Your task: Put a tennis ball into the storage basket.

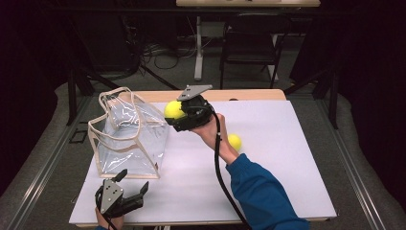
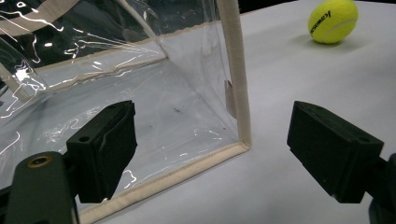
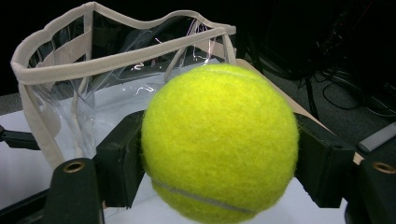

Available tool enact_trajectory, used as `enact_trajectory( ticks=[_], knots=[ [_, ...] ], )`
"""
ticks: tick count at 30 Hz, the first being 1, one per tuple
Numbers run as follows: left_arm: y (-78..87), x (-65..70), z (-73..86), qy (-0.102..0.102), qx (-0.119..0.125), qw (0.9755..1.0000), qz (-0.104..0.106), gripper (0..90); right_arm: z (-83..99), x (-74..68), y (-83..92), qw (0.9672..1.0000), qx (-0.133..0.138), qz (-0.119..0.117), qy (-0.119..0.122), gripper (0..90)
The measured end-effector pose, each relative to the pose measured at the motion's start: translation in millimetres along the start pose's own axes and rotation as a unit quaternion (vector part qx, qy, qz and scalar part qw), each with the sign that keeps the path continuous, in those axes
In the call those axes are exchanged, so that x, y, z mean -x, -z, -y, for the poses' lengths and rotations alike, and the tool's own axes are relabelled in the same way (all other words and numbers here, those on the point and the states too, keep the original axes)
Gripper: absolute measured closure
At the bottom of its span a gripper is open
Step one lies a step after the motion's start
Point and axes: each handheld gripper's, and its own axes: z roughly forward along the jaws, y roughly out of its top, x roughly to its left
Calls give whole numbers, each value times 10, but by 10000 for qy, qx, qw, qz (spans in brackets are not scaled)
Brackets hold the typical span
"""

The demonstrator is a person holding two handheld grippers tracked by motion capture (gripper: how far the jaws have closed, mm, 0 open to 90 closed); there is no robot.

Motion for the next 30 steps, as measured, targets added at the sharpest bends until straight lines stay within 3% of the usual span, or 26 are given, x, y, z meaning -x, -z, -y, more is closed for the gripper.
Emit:
enact_trajectory(
  ticks=[30],
  knots=[
    [-8,-15,4,5,-7,10000,15,160,-205,-46,-158,9999,33,-46,137,264]
  ],
)
